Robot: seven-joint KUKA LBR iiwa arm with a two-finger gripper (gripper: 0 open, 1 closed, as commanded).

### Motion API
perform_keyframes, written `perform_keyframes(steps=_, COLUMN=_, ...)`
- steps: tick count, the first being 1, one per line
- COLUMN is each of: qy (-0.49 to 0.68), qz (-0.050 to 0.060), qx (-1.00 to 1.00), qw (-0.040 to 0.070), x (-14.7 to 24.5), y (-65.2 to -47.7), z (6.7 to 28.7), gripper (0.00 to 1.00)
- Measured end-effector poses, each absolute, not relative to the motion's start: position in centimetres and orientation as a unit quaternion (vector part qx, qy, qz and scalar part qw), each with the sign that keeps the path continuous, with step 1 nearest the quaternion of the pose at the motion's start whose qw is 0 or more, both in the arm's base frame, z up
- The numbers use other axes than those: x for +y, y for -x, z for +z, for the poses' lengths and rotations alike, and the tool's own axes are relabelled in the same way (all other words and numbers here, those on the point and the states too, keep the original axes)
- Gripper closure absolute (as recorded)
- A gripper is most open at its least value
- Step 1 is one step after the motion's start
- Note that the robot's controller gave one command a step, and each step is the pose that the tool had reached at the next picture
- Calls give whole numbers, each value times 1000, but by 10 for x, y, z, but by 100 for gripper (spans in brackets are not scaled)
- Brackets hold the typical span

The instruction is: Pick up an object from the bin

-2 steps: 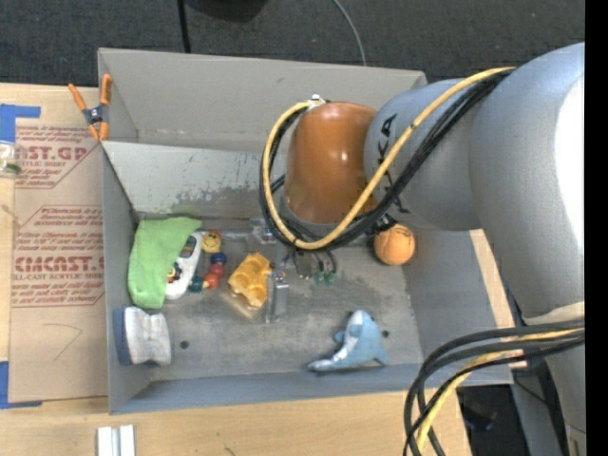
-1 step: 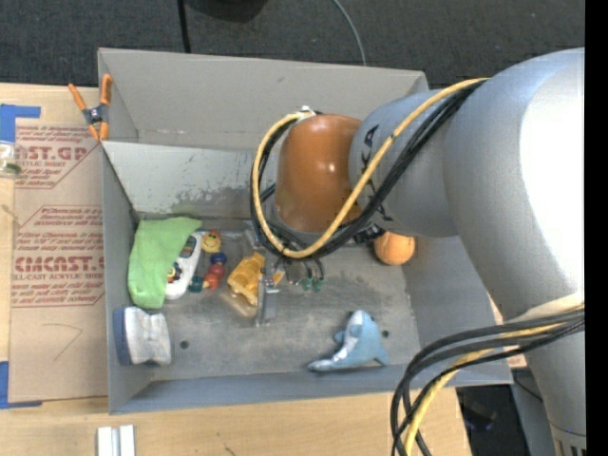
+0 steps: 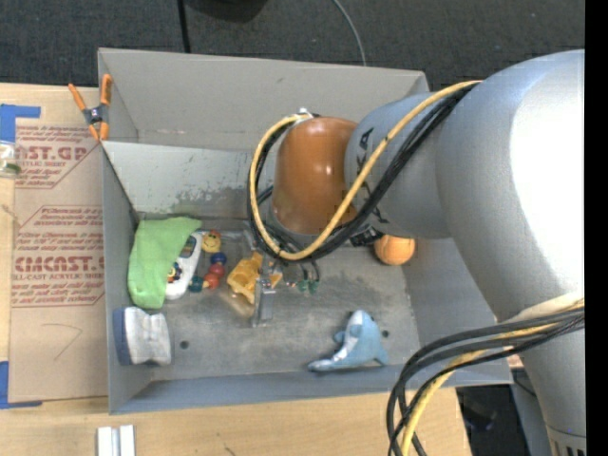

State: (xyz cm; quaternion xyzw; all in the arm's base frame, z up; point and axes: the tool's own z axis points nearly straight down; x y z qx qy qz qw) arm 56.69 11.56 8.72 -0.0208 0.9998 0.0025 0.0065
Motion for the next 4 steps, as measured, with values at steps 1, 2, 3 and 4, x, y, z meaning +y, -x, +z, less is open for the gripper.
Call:
perform_keyframes(steps=1, qy=43, qz=1, qx=999, qw=2, x=114, y=-564, z=98, gripper=0)
perform_keyframes(steps=2, qy=45, qz=3, qx=999, qw=9, x=114, y=-568, z=109, gripper=0)
perform_keyframes(steps=3, qy=29, qz=3, qx=1000, qw=2, x=119, y=-571, z=70, gripper=100)
perform_keyframes(steps=4, qy=29, qz=3, qx=1000, qw=2, x=119, y=-571, z=70, gripper=100)
